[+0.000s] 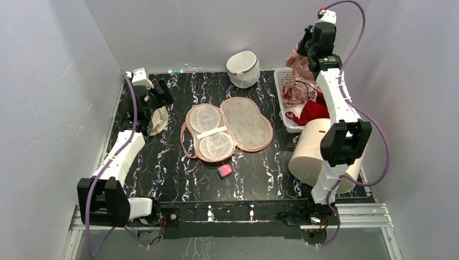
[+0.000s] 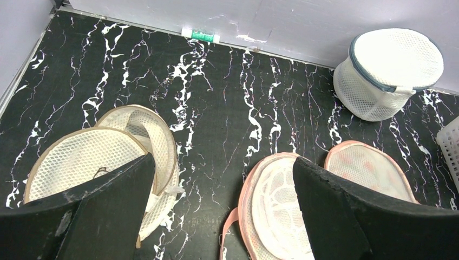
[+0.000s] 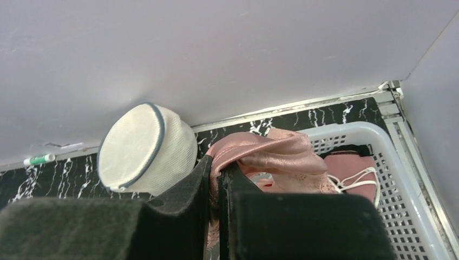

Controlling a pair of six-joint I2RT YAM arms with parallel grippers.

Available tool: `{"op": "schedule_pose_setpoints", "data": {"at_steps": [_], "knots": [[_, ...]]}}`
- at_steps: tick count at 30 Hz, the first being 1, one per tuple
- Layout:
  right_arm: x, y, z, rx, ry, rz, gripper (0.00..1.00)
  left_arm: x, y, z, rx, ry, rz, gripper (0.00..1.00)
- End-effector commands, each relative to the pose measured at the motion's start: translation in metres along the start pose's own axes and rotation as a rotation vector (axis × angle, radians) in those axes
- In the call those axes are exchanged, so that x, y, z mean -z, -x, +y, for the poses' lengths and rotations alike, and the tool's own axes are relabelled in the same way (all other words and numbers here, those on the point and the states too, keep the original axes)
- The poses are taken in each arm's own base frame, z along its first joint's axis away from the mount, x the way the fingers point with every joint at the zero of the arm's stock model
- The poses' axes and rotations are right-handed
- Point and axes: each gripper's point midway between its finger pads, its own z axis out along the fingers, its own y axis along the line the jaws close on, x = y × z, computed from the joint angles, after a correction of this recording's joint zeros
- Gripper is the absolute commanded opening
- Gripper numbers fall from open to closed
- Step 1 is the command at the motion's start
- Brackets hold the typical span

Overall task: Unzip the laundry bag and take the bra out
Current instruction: Place the bra in the bin.

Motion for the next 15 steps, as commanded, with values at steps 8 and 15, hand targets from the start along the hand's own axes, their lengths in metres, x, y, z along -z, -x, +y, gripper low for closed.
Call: {"op": "schedule_pose_setpoints", "data": {"at_steps": [8,15], "knots": [[-0.003,0.016,-0.024,-0.064,0.043,-0.067,0.0,0.002,0.014,-0.005,0.024,-0.026,-0.026,0.98],[0.019,-0.022,-0.028,-0.138,0.015,0.028,0.0,0.004,0.016,-0.008,0.035,-0.038,-0.034,0.98]]}}
